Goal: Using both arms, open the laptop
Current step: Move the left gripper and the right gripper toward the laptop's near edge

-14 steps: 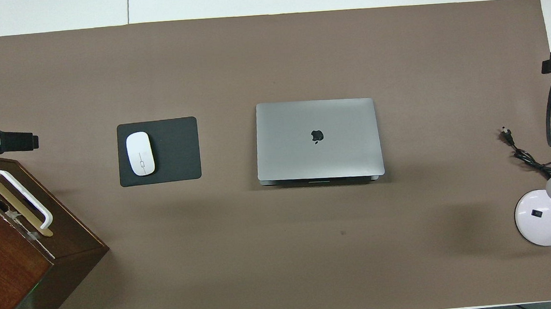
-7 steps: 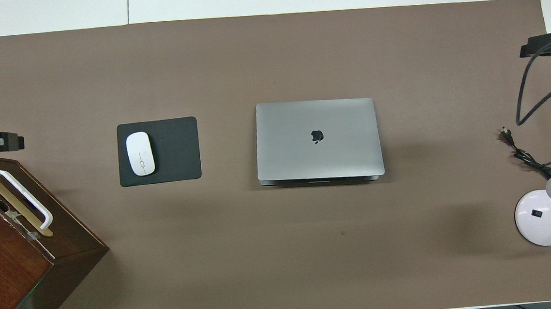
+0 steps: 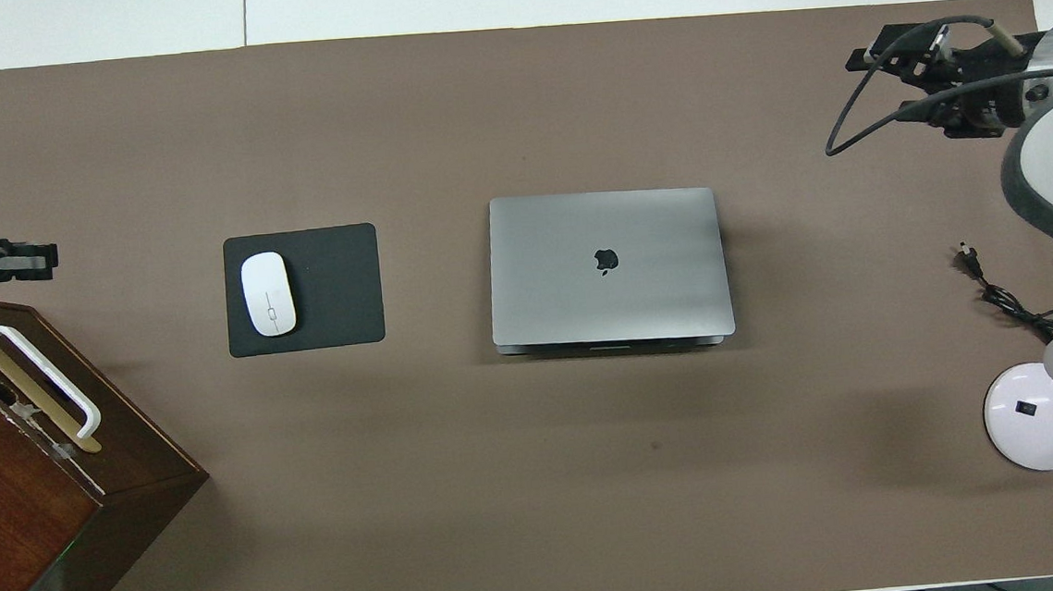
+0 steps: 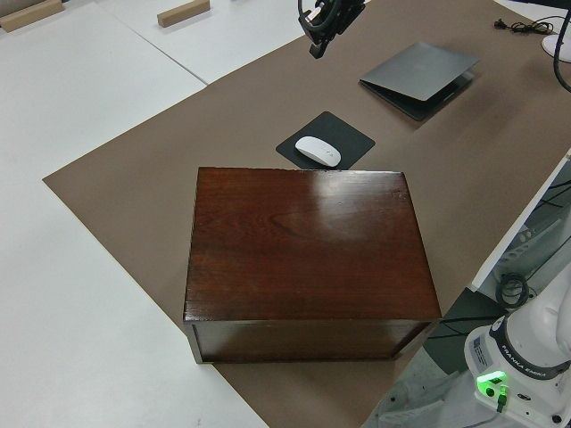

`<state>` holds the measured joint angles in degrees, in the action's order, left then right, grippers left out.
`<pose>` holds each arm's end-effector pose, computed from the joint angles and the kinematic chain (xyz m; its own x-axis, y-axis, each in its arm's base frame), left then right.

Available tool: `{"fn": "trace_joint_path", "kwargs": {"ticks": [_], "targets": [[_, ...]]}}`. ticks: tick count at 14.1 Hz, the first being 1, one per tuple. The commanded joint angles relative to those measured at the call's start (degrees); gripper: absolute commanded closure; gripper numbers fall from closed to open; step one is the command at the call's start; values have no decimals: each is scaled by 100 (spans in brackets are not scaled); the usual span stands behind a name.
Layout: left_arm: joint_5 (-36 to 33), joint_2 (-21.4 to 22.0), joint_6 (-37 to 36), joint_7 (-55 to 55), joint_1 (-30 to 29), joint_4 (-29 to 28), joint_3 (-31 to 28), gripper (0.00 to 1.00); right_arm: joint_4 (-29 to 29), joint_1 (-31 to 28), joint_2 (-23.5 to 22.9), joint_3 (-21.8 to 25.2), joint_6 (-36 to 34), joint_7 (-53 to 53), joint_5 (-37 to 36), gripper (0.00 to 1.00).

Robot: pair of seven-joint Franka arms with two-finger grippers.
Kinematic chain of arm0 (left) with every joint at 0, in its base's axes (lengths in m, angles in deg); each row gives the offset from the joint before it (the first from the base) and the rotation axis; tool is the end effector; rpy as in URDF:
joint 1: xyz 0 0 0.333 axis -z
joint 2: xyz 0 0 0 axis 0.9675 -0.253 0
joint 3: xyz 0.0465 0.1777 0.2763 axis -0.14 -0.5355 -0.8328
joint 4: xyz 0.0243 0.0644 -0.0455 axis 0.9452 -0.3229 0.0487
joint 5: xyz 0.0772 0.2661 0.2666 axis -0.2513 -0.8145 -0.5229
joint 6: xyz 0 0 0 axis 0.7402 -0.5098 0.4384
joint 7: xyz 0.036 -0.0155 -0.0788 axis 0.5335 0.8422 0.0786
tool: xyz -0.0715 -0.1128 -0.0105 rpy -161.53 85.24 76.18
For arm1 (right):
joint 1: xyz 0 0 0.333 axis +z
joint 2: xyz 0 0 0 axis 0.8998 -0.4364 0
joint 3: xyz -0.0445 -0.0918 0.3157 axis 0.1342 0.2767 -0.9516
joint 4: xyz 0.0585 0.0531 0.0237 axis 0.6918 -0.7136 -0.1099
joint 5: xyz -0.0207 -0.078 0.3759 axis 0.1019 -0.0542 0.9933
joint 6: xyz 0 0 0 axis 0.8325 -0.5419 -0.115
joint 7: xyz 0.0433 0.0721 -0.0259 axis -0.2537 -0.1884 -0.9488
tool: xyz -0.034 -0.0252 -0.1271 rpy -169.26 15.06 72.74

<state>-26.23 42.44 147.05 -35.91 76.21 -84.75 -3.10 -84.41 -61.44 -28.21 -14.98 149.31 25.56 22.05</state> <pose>0.5351 -0.0294 0.5786 0.9458 -0.1810 0.2696 -0.1825 -0.9830 -0.0195 0.6478 -0.0111 0.4792 0.7963 -0.5945 0.1121 -0.4515 -0.7073 -0.5440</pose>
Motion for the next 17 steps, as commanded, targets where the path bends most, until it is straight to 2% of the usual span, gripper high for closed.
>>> {"fn": "trace_joint_path", "kwargs": {"ticks": [1, 5, 7, 9, 12, 14, 17], "targets": [[-5, 654, 899, -74, 265, -1159, -45, 100, -477, 283, 177, -8, 521, 432, 736, 0], [13, 1015, 1997, -83, 651, -2169, -45, 100, -1461, 1065, 581, -8, 1717, 724, 2097, 0], [13, 1217, 2603, -83, 906, -2758, -45, 100, -1918, 1356, 844, -8, 1938, 759, 2618, 0], [48, 1358, 3184, -48, 1178, -3251, -45, 100, -2454, 1672, 1239, -8, 2341, 794, 2725, 0], [364, 1446, 3730, 14, 1477, -3700, -45, 100, -3130, 1752, 1863, -8, 2414, 1048, 2839, 0], [373, 1482, 3994, 127, 1627, -3894, -45, 100, -3597, 2041, 2206, -8, 2475, 1207, 2848, 0], [680, 1202, 4967, 557, 2118, -4175, -45, 100, -3985, 2383, 2462, -17, 2746, 1882, 2848, 0]]}}
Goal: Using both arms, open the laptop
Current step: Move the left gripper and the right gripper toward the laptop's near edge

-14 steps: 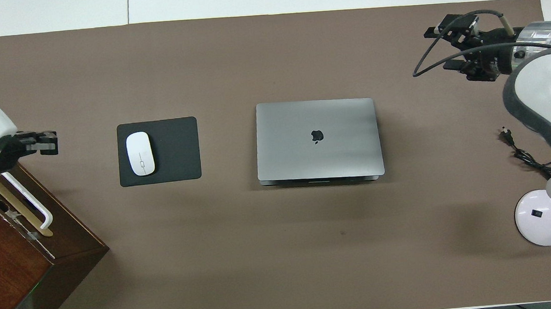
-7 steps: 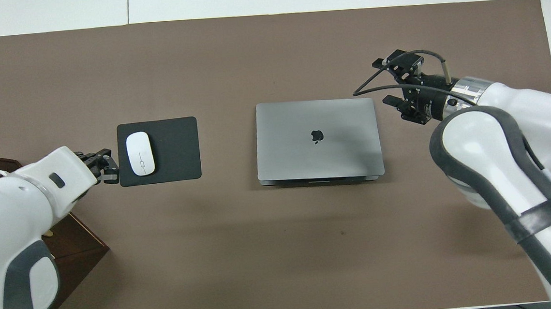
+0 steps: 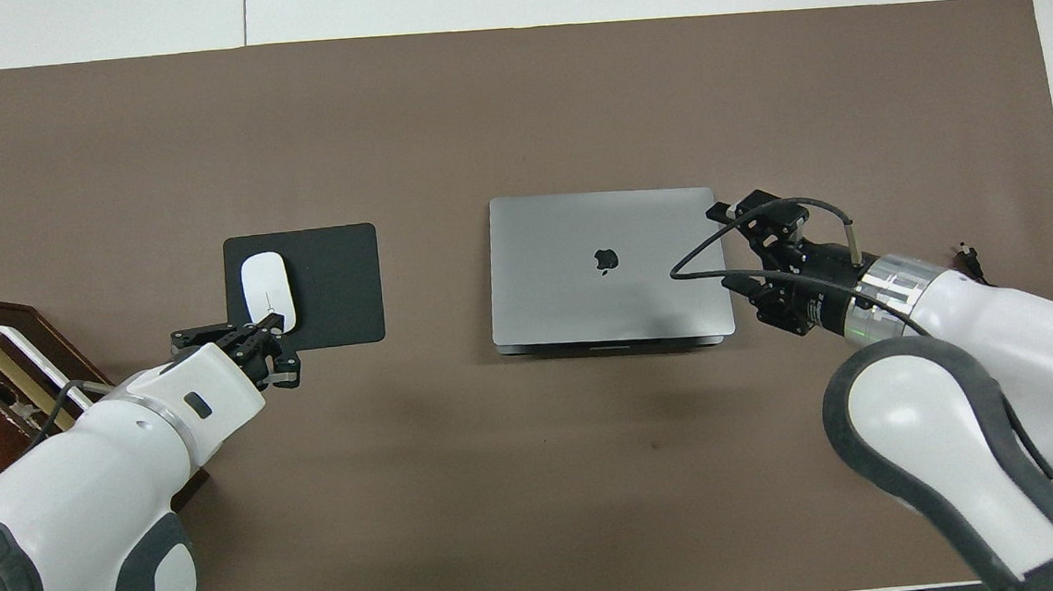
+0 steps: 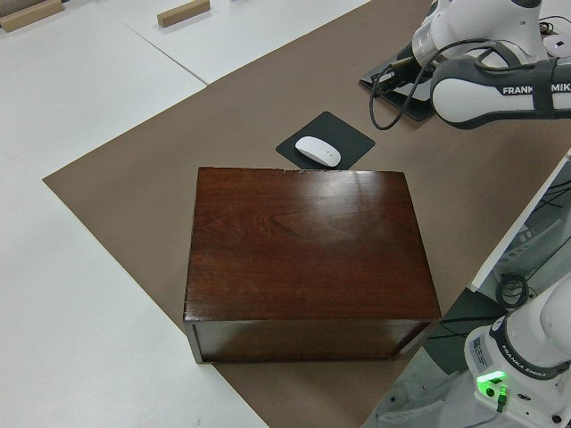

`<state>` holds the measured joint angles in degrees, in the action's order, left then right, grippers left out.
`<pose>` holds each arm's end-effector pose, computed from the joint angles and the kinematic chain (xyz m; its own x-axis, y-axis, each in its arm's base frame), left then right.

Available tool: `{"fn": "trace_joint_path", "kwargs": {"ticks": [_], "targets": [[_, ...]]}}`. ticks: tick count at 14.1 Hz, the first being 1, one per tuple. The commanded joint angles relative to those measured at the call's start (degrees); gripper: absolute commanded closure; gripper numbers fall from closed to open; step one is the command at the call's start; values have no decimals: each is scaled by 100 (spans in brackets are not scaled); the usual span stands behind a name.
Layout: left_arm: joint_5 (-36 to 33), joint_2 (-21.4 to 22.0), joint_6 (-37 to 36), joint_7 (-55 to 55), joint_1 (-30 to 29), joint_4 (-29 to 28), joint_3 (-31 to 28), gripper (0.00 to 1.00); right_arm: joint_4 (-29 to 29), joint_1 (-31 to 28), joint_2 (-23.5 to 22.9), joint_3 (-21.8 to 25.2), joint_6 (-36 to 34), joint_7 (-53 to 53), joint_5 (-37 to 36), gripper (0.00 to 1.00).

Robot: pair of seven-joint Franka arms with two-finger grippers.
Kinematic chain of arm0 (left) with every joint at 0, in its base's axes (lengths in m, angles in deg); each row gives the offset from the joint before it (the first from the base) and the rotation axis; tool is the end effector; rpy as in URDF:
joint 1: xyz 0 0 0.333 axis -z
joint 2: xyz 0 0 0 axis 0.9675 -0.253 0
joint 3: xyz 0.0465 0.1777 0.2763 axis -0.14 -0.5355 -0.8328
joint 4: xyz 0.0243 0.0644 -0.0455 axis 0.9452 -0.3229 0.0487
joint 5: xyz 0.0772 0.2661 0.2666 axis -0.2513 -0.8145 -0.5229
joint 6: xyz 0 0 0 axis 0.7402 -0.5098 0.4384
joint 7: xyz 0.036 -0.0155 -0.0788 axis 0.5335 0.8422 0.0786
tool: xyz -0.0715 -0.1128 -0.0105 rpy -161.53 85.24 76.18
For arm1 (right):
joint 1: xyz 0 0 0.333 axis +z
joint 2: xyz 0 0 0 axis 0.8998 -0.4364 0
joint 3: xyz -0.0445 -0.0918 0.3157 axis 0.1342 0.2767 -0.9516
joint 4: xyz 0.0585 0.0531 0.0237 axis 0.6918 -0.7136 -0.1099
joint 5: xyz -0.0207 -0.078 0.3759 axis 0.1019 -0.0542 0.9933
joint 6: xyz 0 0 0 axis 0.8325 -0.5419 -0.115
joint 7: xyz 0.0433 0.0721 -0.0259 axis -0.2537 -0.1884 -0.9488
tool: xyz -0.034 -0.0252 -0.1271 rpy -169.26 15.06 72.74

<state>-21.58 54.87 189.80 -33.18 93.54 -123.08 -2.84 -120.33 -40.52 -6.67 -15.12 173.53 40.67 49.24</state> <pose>0.4258 -0.1548 0.4476 0.7886 -0.2967 0.5386 -0.3634 -0.9315 0.0189 0.4802 0.1268 0.4214 0.5359 -0.8065 -0.2498 -0.7007 -0.2597 -0.6645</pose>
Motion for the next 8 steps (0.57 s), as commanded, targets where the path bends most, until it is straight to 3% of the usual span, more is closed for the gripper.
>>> {"fn": "trace_joint_path", "kwargs": {"ticks": [1, 3, 5, 8], "targets": [[225, -173, 931, 529, 534, -361, -80, 100, -419, 459, 309, -2, 561, 713, 130, 0], [225, -428, 1370, 708, 737, -404, -71, 100, -419, 810, 265, -2, 808, 1355, 130, 0], [225, -832, 2273, 873, 956, -606, -80, 100, -428, 1031, 151, -2, 941, 1594, 130, 0], [225, -1264, 3067, 1199, 1265, -739, -80, 100, -428, 1040, -86, -2, 932, 1648, 130, 0]]}}
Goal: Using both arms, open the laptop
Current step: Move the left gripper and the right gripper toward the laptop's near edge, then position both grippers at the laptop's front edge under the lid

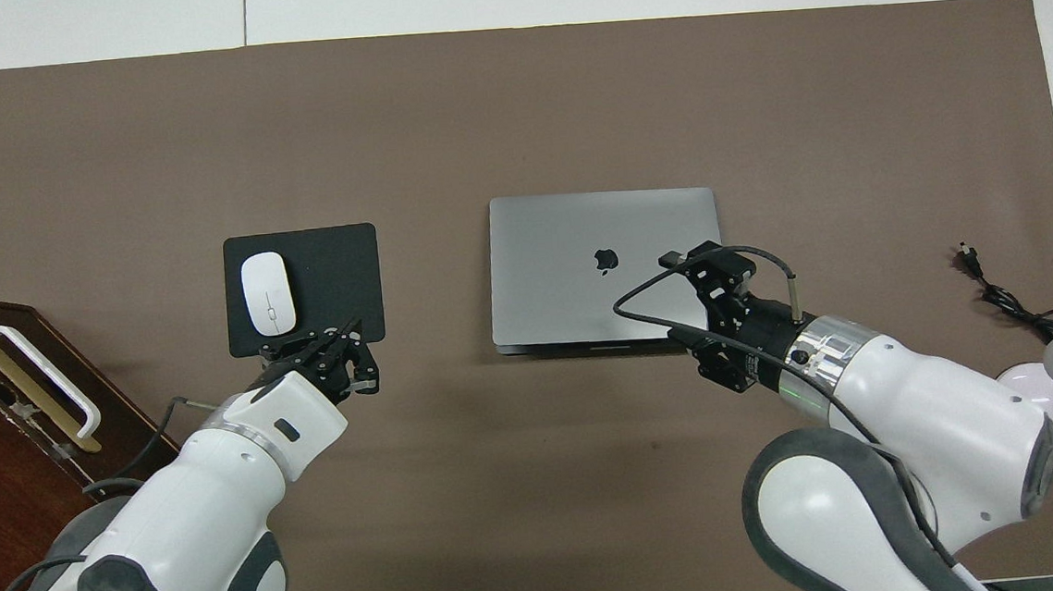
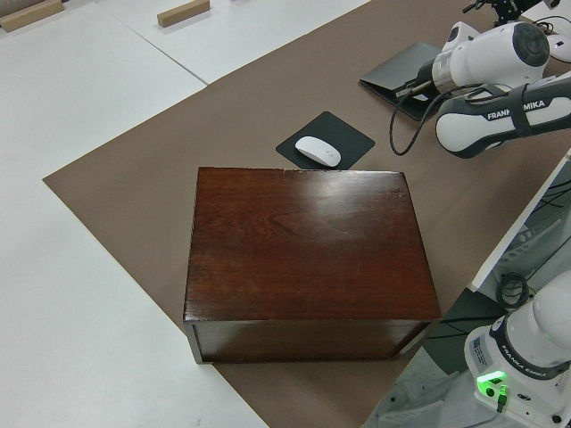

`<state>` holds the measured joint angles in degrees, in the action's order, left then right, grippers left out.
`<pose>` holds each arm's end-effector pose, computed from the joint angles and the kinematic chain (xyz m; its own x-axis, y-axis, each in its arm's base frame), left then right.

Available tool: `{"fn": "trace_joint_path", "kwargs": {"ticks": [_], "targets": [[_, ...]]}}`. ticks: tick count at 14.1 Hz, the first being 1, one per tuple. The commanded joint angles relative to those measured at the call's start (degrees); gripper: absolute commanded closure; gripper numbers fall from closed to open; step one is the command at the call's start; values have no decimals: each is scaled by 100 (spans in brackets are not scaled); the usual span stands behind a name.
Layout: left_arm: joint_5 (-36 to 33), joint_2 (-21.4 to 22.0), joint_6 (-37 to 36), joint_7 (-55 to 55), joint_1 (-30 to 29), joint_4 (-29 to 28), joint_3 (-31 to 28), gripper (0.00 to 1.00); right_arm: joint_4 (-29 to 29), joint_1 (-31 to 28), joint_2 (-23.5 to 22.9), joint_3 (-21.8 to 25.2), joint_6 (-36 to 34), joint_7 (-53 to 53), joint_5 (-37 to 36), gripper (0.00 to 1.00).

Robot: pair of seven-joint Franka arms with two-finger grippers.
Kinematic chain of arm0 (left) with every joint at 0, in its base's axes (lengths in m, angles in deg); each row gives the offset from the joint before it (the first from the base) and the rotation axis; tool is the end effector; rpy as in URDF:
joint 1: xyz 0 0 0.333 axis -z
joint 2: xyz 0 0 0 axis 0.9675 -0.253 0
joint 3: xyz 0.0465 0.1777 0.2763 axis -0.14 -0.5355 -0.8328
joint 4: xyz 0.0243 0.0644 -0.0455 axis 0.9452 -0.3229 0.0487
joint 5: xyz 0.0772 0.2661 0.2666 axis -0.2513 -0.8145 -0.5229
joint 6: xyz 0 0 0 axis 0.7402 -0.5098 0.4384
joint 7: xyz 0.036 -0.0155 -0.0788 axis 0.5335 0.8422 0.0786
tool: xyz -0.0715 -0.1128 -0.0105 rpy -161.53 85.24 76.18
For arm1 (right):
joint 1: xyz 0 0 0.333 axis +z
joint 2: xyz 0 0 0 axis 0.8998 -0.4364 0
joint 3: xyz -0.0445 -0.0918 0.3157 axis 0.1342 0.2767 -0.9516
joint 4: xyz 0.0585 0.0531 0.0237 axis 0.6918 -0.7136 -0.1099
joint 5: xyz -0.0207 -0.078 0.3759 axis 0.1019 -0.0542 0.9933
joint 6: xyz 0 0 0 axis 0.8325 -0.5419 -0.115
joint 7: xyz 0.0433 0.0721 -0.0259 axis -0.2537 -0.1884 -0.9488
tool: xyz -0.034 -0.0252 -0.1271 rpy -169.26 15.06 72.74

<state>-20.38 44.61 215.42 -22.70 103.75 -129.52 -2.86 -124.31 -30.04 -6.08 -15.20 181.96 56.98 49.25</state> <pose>0.4038 -0.2241 0.3792 0.7351 -0.1946 0.6494 -0.3551 -0.9265 0.1243 0.4437 0.1874 0.4051 0.4042 -0.8447 -0.3509 -0.7934 -0.1328 -0.5941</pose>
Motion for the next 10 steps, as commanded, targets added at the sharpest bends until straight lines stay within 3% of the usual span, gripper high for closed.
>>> {"fn": "trace_joint_path", "kwargs": {"ticks": [1, 3, 10], "targets": [[105, -412, 855, 160, 323, -147, -78, 100, -31, -7, -250, 14, 89, 34, 129, 0], [105, -642, 1376, 466, 542, -200, -78, 100, -22, 28, -391, 6, 63, -1, 129, 0], [105, -835, 1588, 486, 921, -253, -78, 100, -22, 20, -611, 14, -16, -45, 129, 0]]}}
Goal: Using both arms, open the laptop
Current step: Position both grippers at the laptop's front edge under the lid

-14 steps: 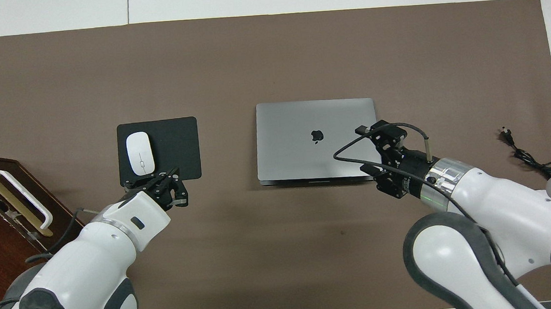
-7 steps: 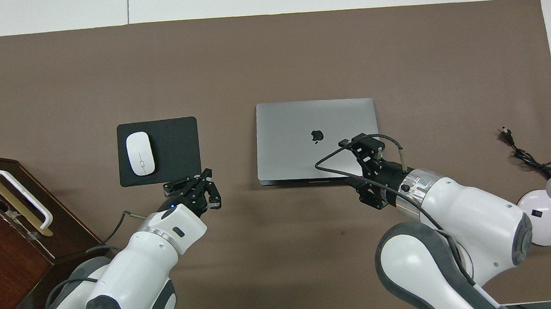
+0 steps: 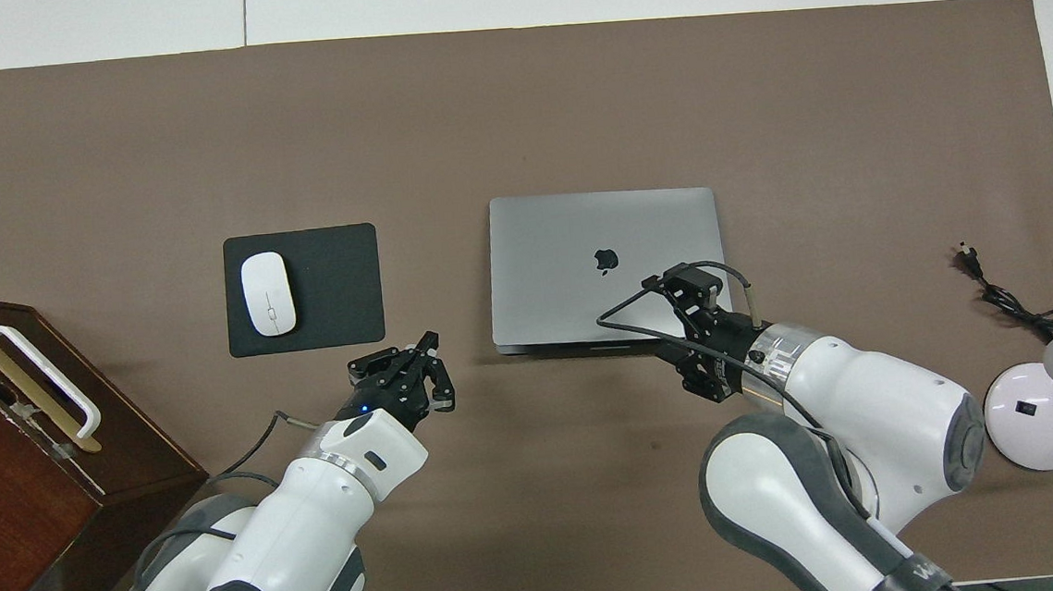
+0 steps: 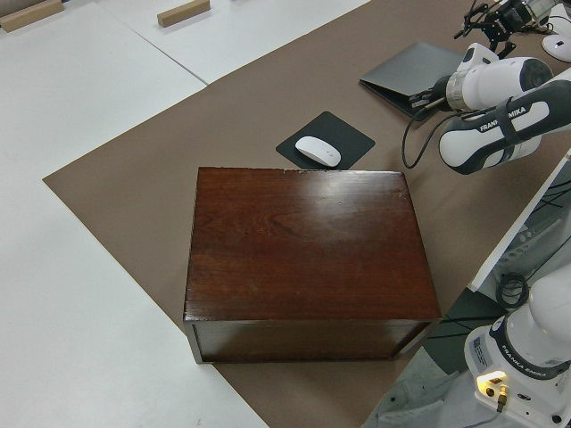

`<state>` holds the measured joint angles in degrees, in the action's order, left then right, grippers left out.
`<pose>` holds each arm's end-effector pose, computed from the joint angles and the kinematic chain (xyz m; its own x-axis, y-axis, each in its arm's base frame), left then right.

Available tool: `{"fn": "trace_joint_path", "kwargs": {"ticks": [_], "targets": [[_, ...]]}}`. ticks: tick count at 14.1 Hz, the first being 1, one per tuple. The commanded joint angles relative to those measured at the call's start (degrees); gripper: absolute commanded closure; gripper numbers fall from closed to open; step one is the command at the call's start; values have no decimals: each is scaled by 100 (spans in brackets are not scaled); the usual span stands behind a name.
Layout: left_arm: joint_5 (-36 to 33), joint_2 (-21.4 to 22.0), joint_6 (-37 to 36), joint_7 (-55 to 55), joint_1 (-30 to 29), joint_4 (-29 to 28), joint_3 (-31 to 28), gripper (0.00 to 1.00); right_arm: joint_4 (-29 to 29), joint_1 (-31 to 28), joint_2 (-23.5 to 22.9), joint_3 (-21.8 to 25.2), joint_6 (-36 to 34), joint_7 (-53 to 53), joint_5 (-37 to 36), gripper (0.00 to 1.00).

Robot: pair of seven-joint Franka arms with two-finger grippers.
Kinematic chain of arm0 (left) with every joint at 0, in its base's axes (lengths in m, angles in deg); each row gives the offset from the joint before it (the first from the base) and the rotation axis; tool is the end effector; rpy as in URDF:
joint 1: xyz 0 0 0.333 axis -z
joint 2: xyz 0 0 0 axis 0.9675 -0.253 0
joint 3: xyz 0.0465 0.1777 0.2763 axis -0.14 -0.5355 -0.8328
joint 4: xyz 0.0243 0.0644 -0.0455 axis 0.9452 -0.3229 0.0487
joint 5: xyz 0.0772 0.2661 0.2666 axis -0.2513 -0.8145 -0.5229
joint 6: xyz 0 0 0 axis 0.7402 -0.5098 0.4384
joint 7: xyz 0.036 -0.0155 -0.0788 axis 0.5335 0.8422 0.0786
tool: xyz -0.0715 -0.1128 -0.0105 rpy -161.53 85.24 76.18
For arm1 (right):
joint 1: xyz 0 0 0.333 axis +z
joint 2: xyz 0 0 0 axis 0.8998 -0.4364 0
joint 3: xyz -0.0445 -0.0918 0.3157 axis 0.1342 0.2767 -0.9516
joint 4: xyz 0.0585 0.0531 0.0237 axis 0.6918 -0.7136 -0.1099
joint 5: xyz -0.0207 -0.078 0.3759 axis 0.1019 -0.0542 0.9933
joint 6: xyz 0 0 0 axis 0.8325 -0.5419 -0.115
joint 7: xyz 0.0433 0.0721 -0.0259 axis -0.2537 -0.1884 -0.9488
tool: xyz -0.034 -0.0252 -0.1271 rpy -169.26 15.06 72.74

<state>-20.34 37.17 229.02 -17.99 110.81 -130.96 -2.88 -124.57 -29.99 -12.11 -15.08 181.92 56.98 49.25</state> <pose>0.3788 -0.2718 0.3451 0.6937 -0.1770 0.6981 -0.4059 -0.8968 0.1760 0.4467 0.1890 0.3531 0.3721 -0.8658 -0.3346 -0.8442 -0.1658 -0.5098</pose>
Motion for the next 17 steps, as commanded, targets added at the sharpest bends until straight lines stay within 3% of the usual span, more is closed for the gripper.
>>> {"fn": "trace_joint_path", "kwargs": {"ticks": [1, 7, 17], "targets": [[101, -144, 219, 14, 311, -92, -76, 100, 4, 14, -18, 2, -38, -54, 129, 0], [101, -909, 228, 23, 506, 329, -76, 100, 13, 23, -219, 2, -91, -98, 129, 0], [110, -1261, 192, -126, 787, 681, -111, 100, 188, 14, -606, 2, -38, -274, 129, 0]]}}
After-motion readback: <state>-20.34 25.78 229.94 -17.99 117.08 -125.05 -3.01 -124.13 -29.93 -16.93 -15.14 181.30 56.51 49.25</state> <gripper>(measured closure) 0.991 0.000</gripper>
